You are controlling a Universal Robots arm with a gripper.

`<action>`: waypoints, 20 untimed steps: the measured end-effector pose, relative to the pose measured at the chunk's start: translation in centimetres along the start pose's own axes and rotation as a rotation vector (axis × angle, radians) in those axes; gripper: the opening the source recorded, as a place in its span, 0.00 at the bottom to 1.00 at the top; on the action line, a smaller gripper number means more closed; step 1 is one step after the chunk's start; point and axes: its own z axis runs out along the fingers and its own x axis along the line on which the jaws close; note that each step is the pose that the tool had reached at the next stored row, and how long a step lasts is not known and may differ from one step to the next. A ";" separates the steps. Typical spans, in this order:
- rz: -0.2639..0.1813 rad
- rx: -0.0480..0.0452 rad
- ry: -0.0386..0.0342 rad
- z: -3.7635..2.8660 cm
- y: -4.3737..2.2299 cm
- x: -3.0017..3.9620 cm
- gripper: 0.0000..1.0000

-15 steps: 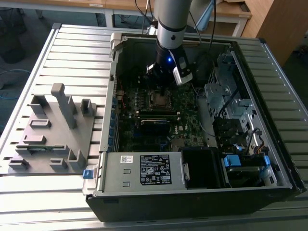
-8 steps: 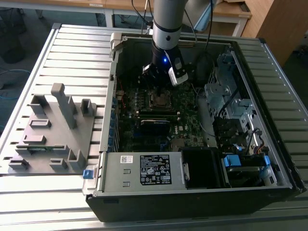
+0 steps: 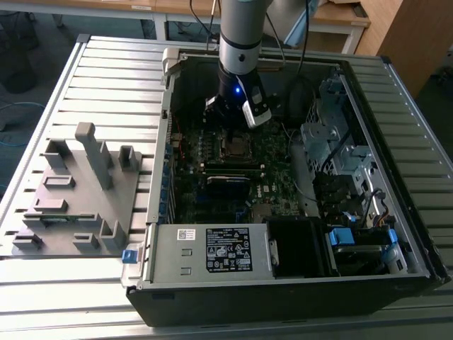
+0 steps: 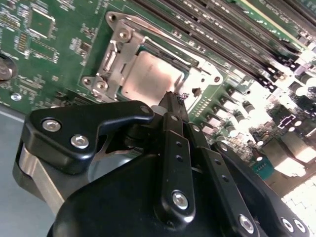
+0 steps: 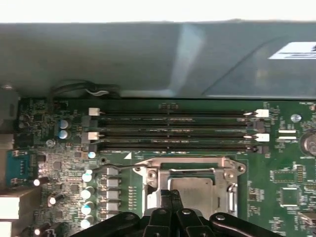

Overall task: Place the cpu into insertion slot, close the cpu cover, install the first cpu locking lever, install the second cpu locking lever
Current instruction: 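Close the cpu cover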

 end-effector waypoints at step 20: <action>0.001 -0.0002 -0.0005 0.70 -0.05 0.85 0.10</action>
